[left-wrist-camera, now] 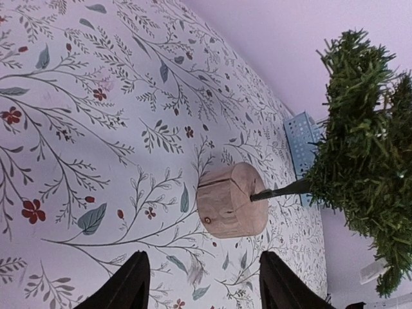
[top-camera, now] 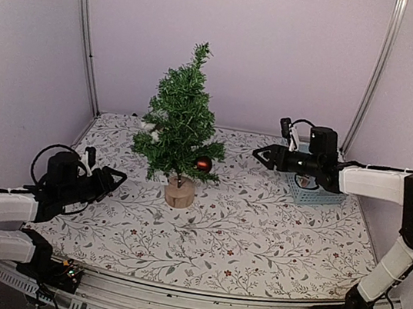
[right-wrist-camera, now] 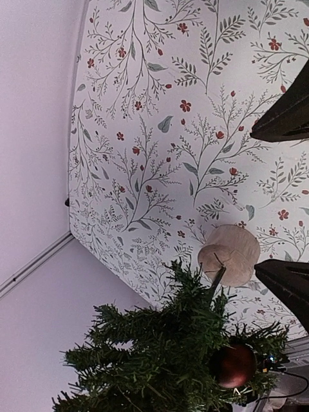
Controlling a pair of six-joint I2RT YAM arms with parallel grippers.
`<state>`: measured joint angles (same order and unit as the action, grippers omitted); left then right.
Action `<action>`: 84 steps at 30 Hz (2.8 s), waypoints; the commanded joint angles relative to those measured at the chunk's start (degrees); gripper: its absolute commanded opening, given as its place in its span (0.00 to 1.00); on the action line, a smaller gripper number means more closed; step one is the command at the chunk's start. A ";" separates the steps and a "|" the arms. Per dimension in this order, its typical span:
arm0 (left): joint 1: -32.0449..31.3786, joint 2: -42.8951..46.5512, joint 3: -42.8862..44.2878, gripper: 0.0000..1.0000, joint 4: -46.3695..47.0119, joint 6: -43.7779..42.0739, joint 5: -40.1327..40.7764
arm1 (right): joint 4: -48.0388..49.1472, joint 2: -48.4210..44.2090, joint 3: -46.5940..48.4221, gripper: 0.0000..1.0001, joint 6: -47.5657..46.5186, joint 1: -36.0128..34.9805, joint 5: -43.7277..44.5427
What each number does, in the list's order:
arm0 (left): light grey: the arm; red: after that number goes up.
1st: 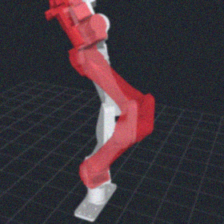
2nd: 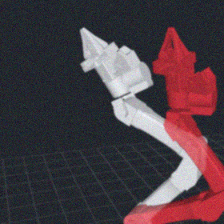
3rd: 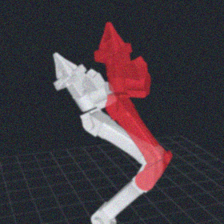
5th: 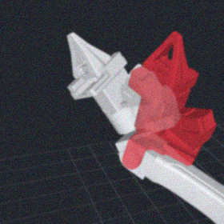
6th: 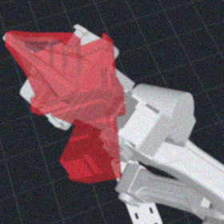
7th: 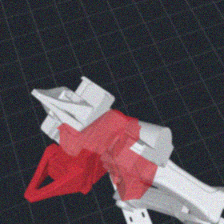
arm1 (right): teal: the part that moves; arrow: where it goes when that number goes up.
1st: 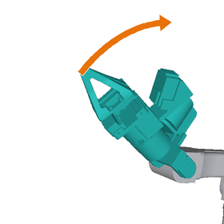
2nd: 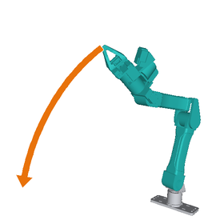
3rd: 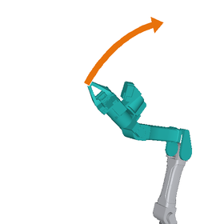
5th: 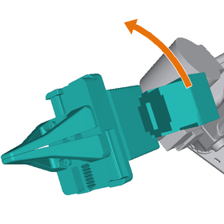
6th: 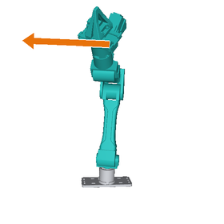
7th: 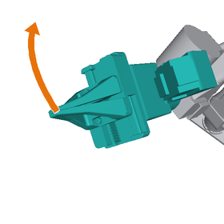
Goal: Decorate the small christmas tree
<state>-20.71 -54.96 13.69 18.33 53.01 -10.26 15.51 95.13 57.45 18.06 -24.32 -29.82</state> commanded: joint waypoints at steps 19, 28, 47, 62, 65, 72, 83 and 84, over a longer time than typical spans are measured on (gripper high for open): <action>-9.35 -40.17 6.95 0.46 38.58 4.70 -9.62 | 5.02 22.29 16.26 0.55 6.54 0.14 -11.79; -9.35 -51.02 12.98 0.27 43.31 5.16 -13.50 | 4.08 24.87 18.15 0.43 5.37 0.07 -12.76; -5.55 -65.76 30.56 0.26 36.42 -0.29 -21.38 | 2.66 28.06 19.80 0.39 4.10 -0.40 -15.35; -0.51 -62.77 31.43 0.37 32.77 -2.83 -23.93 | 3.71 28.25 19.10 0.36 4.54 -2.78 -10.21; 0.81 -59.81 27.72 0.41 32.78 -3.21 -23.50 | 2.80 22.91 17.38 0.36 3.21 -1.54 -8.37; 2.28 -54.49 23.39 0.41 32.24 -4.03 -23.28 | -1.86 11.60 13.45 0.36 0.60 5.71 -2.79; 2.21 -45.94 22.28 0.45 24.73 -7.00 -20.87 | -23.77 14.78 23.67 0.37 -11.46 16.38 21.70; 2.19 -45.29 22.26 0.45 23.91 -7.40 -20.52 | -25.53 15.54 24.23 0.37 -12.50 16.44 24.11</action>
<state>-18.85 -103.18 36.58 46.19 48.16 -32.10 2.87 106.32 77.89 13.08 -7.62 -18.83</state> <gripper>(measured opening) 0.451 0.364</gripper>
